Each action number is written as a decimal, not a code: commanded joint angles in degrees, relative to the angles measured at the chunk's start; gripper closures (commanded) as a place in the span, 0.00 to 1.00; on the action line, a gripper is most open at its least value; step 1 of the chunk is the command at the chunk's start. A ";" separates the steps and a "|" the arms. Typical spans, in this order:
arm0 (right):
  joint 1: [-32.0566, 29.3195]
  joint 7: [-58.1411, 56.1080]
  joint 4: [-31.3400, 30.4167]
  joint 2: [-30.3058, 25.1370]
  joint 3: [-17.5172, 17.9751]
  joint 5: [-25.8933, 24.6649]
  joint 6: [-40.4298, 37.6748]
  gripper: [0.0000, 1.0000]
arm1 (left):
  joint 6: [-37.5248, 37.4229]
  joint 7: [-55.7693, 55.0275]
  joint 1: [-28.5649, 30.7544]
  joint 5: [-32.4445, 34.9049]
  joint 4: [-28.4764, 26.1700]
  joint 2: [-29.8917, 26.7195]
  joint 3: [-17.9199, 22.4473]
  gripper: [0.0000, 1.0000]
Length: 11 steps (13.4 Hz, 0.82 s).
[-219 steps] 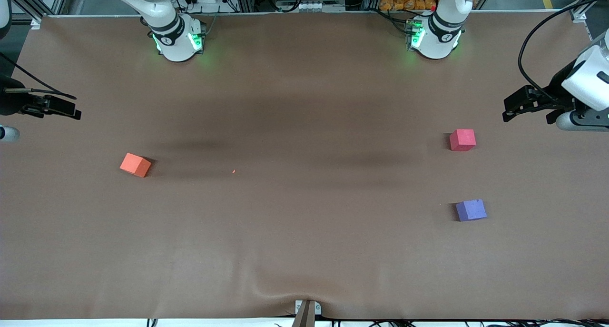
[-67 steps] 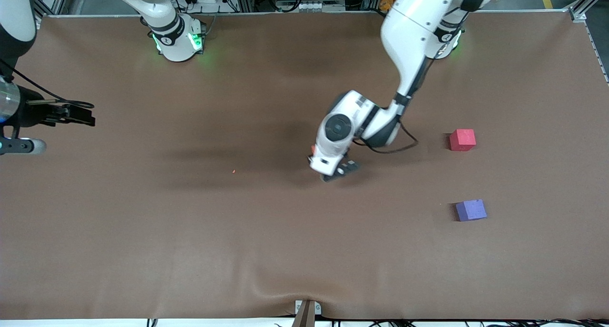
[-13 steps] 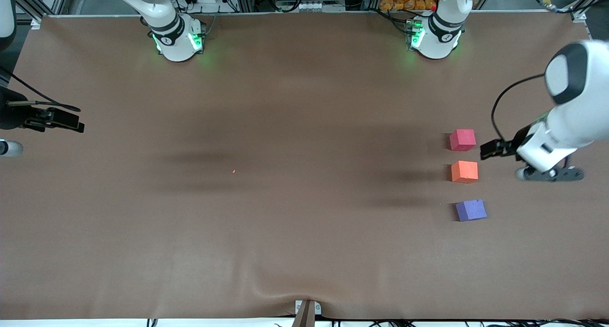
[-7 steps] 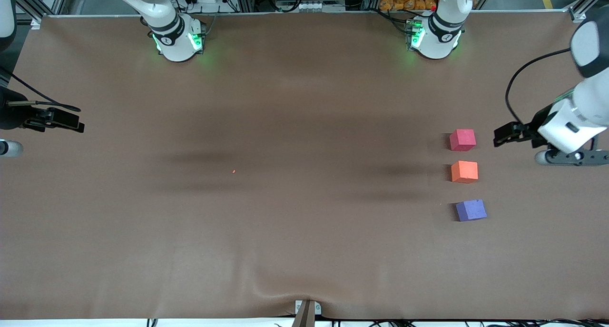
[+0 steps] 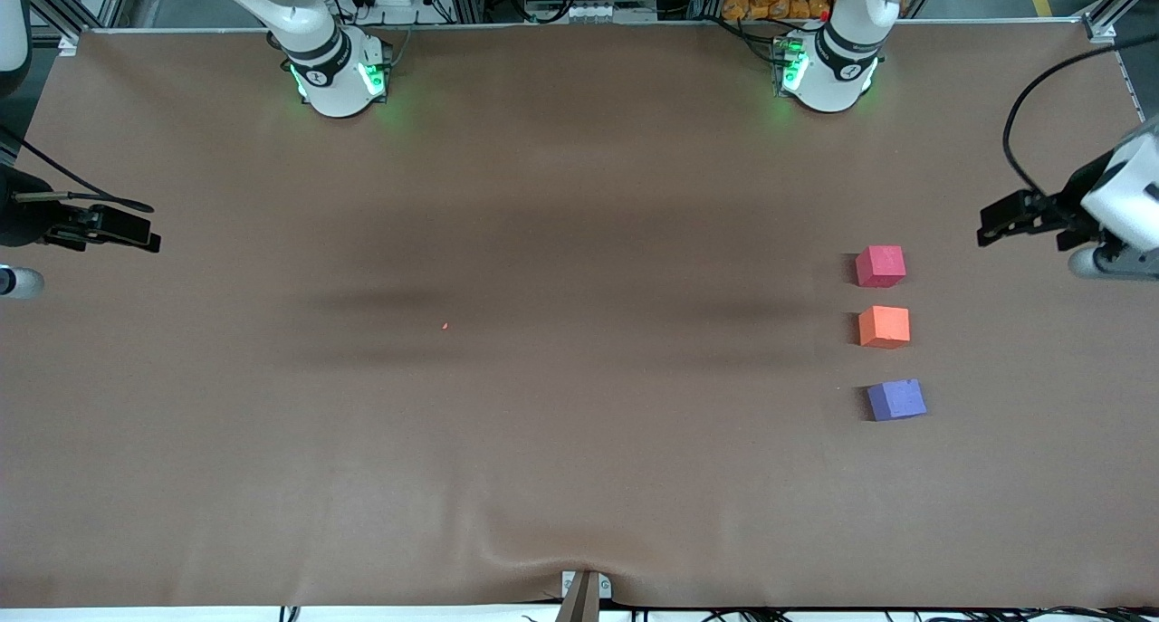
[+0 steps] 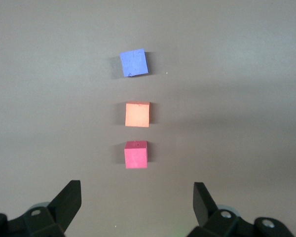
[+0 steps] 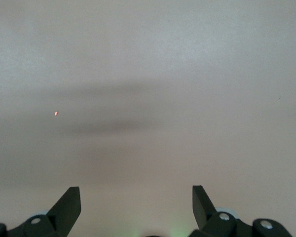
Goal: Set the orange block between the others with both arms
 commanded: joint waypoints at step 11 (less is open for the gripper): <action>-0.79 -0.01 0.65 -1.49 0.46 1.40 -3.32 0.00 | -7.27 1.55 -0.42 0.54 3.41 -4.04 -1.64 0.00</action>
